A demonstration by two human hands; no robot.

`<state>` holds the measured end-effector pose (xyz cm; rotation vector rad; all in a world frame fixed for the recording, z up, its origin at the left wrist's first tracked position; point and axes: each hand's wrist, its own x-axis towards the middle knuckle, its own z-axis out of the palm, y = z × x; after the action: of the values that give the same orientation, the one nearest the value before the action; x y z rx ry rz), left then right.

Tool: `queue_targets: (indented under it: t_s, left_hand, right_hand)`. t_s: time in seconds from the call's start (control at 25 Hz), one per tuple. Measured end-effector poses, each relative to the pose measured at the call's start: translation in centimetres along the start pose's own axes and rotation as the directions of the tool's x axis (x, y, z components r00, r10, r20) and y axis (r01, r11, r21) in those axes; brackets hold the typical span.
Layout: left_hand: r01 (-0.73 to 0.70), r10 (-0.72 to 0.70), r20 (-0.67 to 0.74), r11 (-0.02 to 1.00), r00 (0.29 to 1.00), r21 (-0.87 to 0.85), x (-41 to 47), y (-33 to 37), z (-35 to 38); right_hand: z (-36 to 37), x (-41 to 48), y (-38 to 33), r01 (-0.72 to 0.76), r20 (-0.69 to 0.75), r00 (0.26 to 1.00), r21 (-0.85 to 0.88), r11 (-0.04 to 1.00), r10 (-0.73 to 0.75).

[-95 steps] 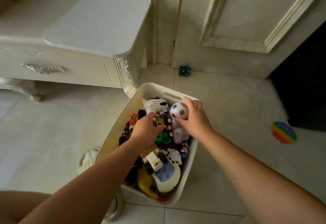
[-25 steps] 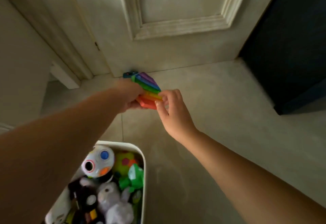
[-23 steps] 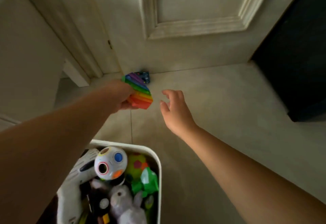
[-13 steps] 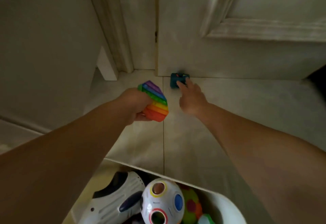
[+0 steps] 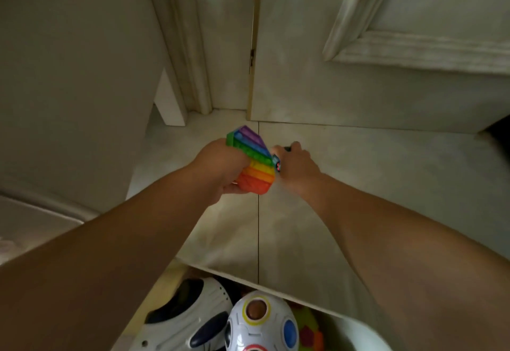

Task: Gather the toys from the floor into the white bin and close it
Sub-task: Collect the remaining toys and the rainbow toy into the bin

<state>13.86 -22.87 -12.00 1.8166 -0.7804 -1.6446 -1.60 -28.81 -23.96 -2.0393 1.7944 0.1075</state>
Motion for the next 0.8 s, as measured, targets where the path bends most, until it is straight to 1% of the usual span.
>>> queue_targets:
  t_s: [0.04,0.08,0.12,0.16,0.2,0.24,0.32,0.4,0.44,0.56,0.6,0.64,0.68,0.72,0.8]
  left_hand:
    - [-0.045,0.045,-0.021,0.999,0.999,0.009,-0.5,0.1,-0.1]
    - [-0.095,0.096,-0.034,0.995,0.995,0.024,-1.2,0.4,0.0]
    - [-0.144,0.145,-0.035,0.989,0.989,0.026,-2.1,0.7,0.1]
    - [-0.187,0.187,-0.036,0.982,0.982,0.01,-3.3,1.2,0.3]
    - [-0.216,0.215,-0.037,0.976,0.976,-0.025,-4.7,1.8,0.5]
    - [-0.227,0.224,-0.04,0.972,0.974,-0.069,-6.5,2.4,0.6]
    - [-0.235,0.233,-0.029,0.966,0.972,-0.112,-10.6,3.5,0.2]
    - [-0.237,0.237,-0.019,0.962,0.971,-0.136,-14.5,3.9,-0.8]
    - [-0.235,0.233,-0.028,0.958,0.972,-0.163,-16.7,3.7,-1.5]
    - [-0.244,0.236,-0.065,0.944,0.97,-0.222,-22.6,0.9,-3.1]
    - [-0.238,0.225,-0.078,0.94,0.971,-0.244,-24.2,-0.6,-3.5]
    - [-0.222,0.203,-0.098,0.939,0.974,-0.261,-25.8,-2.4,-4.1]
    - [-0.196,0.171,-0.11,0.938,0.979,-0.285,-27.1,-4.1,-4.6]
    - [-0.163,0.133,-0.116,0.935,0.984,-0.314,-28.3,-5.8,-5.2]
    - [-0.117,0.082,-0.118,0.937,0.99,-0.329,-29.8,-8.7,-6.4]
  right_hand:
    - [-0.2,-1.3,-0.1,-0.005,-0.012,1.0,0.097,0.995,0.006]
    - [-0.9,-2.7,-0.4,-0.007,-0.012,1.0,0.242,0.97,0.01]
    - [-2.4,-4.1,-0.7,-0.007,-0.018,1.0,0.403,0.915,0.016]
    - [-4.1,-5.5,-1.0,-0.004,-0.037,0.999,0.519,0.855,0.027]
    - [-6.1,-7.1,-1.3,0.002,-0.055,0.998,0.588,0.809,0.038]
    - [-8.4,-9.2,-1.7,0.012,-0.068,0.997,0.627,0.779,0.04]
    - [-12.1,-13.1,-2.1,0.025,-0.083,0.996,0.658,0.752,0.039]
    - [-15.2,-17.6,-3.0,0.008,-0.115,0.988,0.7,0.714,0.102]
    - [-16.4,-20.1,-3.8,-0.015,-0.112,0.983,0.746,0.666,0.148]
    - [-16.7,-27.2,-6.1,-0.09,-0.034,0.962,0.897,0.433,0.271]
    - [-15.9,-29.3,-6.8,-0.118,0.0,0.96,0.907,0.403,0.281]
    - [-14.8,-31.4,-7.5,-0.15,0.028,0.959,0.894,0.422,0.283]
    - [-13.7,-33.1,-8.1,-0.175,0.04,0.958,0.867,0.467,0.284]
    - [-12.3,-34.4,-8.4,-0.189,0.035,0.958,0.822,0.537,0.283]
    - [-9.5,-35.6,-8.7,-0.186,-0.037,0.96,0.654,0.733,0.276]
